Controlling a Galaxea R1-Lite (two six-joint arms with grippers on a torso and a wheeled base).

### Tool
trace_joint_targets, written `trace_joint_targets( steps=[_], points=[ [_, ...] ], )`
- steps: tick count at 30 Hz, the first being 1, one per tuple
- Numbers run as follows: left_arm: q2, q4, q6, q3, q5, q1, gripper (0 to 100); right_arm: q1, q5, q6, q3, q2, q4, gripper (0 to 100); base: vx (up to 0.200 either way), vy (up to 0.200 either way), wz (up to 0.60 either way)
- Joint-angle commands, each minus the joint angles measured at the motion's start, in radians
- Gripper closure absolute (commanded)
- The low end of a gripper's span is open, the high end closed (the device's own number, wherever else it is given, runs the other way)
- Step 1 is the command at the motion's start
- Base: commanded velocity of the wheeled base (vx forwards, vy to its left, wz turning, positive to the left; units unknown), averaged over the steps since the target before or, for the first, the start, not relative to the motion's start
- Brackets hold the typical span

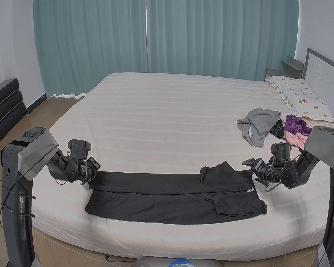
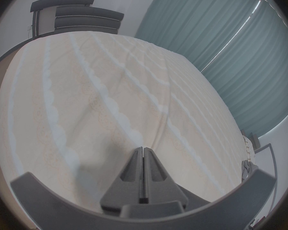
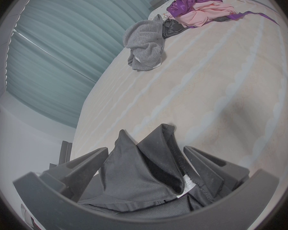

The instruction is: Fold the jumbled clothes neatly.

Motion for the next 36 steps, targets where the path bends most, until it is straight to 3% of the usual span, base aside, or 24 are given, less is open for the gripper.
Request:
trace_joint_targets(
  steps=[1,22,23,36],
  points=[
    [0.005,-0.021,0.002,0.001,0.002,0.002,100,-0.007,0.000,-0.002,-0.012,0.018,0.002,0,0.000,0.000,0.00],
    [0.014,-0.044,0.010,0.001,0.000,-0.001,100,-0.010,-0.017,-0.035,-0.111,0.112,0.017,0,0.000,0.000,0.00],
    [0.014,-0.044,0.010,0.001,0.000,-0.001,100,-0.010,-0.018,-0.035,-0.113,0.113,0.016,100,0.000,0.000,0.00],
    [0.013,-0.044,0.011,0.006,0.000,-0.001,100,-0.007,-0.083,-0.031,-0.136,0.121,0.009,100,0.000,0.000,0.00]
  ],
)
